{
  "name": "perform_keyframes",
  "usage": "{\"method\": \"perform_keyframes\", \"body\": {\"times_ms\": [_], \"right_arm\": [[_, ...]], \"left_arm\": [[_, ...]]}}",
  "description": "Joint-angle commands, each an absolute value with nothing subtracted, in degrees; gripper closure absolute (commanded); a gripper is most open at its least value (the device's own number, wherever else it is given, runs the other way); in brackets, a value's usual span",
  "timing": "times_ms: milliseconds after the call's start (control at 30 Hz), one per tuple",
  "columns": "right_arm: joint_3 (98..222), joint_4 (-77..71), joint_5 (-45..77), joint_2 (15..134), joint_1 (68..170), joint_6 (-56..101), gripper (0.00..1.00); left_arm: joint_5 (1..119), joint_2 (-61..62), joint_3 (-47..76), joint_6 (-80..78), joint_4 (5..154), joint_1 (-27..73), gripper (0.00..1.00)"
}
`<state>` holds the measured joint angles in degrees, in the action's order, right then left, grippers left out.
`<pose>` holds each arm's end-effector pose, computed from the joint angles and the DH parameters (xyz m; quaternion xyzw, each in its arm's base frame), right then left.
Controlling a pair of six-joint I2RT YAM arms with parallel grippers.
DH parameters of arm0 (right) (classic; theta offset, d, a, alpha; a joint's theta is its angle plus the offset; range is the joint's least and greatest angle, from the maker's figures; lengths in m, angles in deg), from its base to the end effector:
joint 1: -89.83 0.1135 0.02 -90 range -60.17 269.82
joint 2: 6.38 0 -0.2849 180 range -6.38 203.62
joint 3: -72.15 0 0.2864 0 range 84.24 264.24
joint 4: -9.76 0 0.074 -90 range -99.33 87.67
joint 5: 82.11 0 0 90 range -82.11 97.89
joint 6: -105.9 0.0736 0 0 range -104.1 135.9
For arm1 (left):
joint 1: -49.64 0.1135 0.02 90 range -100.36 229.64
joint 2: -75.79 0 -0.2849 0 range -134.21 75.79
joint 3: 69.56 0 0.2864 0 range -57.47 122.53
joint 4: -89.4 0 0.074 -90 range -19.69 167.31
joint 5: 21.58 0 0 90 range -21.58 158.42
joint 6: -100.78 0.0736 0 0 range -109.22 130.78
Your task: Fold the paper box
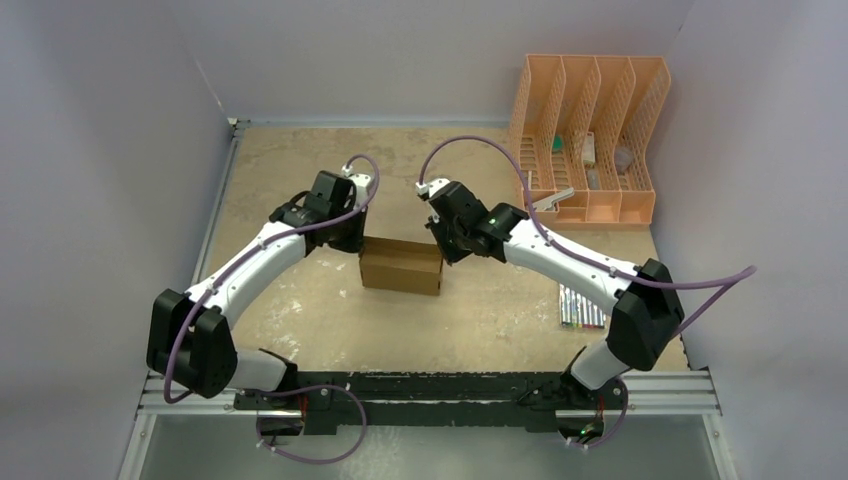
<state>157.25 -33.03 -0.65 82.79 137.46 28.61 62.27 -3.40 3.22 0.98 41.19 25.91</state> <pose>0.2789 0.2896 0.2709 -0.2521 0.8929 0.1244 0.3518 0.3048 -0.1426 0.2414 0.1315 0.9423 -0.1365 0.2758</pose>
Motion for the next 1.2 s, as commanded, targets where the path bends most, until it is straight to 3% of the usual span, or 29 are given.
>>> {"method": "perform_keyframes", "body": {"times_ms": [0, 367, 1167], "right_arm": [[162.3, -34.0, -1.5, 82.9, 137.9, 31.8, 1.0], [166.3, -36.6, -4.8, 84.6, 137.9, 38.2, 1.0], [171.3, -45.6, -12.3, 89.5, 137.9, 54.3, 1.0]], "left_arm": [[63.8, -0.7, 1.2, -9.6, 44.8, 22.5, 0.96], [68.2, 0.6, 3.5, -20.4, 43.6, 22.3, 0.95], [68.2, 2.4, 3.0, -22.2, 41.3, 21.5, 0.93]]}}
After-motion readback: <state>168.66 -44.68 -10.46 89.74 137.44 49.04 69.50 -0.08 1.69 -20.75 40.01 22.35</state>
